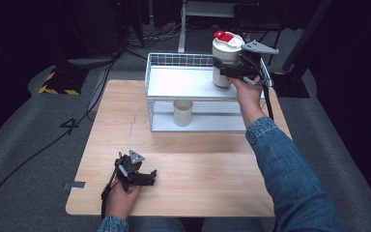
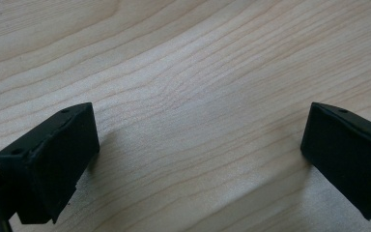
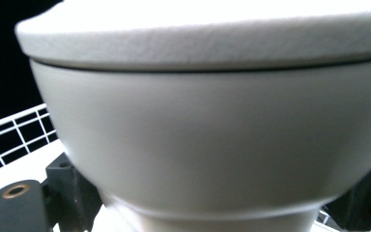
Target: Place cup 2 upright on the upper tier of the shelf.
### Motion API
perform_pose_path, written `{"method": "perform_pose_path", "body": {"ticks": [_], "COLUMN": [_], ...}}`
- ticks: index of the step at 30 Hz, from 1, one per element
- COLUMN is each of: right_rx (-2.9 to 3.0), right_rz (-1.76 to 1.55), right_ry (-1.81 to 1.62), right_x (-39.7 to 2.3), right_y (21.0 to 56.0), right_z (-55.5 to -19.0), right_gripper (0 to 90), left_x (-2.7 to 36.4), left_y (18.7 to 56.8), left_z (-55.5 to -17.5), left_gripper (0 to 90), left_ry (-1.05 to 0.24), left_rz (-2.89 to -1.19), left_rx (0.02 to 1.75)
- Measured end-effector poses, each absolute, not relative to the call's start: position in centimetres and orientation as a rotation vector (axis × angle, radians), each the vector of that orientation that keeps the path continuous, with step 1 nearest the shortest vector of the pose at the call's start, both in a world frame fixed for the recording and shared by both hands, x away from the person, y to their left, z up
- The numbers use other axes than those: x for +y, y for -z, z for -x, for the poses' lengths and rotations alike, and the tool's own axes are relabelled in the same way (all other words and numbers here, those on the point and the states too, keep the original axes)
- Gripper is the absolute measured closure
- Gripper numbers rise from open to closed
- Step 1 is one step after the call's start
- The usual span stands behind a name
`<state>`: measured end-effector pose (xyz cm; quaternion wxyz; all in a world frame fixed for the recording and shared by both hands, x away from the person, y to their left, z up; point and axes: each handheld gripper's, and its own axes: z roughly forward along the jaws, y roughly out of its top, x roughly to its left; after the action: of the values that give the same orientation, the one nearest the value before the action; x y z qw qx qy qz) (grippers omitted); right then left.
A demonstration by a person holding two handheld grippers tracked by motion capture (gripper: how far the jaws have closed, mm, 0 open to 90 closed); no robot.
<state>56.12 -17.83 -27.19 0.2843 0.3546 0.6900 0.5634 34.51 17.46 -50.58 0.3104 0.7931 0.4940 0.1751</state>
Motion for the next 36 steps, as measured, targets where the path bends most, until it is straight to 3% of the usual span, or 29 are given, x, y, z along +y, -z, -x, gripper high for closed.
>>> {"method": "perform_pose_path", "body": {"ticks": [36], "right_rx": [1.87], "right_rz": [-0.969], "right_ry": [-1.524], "right_x": [-18.2], "right_y": [28.6], "right_z": [-56.6], "right_gripper": [12.4], "left_x": [17.5], "left_y": [50.6], "left_z": [-34.5], "left_gripper": [0.6], "left_ry": [-0.462], "left_rz": [-2.095], "left_rx": [1.305]}}
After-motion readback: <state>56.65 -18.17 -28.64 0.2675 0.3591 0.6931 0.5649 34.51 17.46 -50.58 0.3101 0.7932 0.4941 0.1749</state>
